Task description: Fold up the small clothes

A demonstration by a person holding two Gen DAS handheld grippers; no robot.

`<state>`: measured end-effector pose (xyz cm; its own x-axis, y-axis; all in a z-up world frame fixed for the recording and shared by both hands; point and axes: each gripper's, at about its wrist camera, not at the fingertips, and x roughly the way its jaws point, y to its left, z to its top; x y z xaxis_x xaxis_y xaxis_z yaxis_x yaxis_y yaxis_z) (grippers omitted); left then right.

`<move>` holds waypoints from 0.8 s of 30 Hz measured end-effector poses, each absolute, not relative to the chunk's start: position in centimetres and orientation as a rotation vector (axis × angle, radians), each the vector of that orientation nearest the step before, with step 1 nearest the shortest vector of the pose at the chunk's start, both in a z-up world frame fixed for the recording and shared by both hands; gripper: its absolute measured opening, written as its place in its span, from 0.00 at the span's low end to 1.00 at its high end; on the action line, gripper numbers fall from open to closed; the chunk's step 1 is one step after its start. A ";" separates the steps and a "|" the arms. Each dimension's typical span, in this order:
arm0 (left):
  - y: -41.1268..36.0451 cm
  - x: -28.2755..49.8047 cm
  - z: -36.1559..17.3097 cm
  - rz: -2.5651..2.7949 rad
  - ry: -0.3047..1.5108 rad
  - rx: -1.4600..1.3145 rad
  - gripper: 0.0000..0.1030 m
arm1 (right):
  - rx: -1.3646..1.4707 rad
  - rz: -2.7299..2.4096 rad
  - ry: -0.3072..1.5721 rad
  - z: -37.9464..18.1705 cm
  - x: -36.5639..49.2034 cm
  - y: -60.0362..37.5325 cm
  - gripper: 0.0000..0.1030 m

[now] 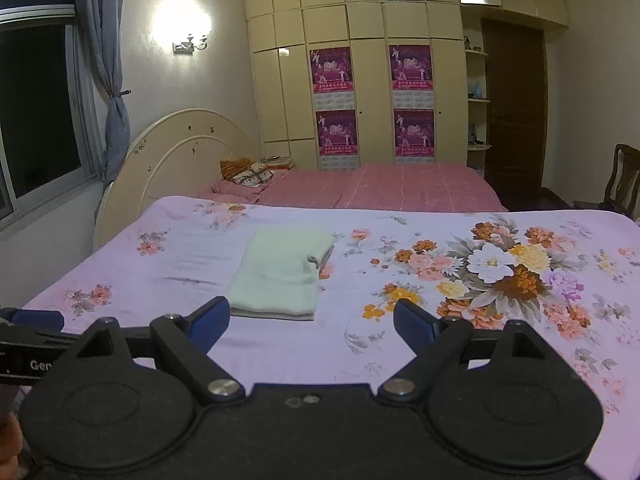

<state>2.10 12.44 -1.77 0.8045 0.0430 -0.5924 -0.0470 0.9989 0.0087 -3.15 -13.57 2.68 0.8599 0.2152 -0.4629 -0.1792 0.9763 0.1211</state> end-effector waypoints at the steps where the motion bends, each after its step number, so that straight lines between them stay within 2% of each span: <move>1: 12.4 1.9 -1.7 0.050 0.631 -0.007 1.00 | 0.073 0.205 0.493 2.7 -3.2 -13.6 0.86; 24: 13.9 0.4 -1.0 0.091 0.597 -0.025 1.00 | 0.045 0.200 0.498 3.0 -4.7 -12.7 0.86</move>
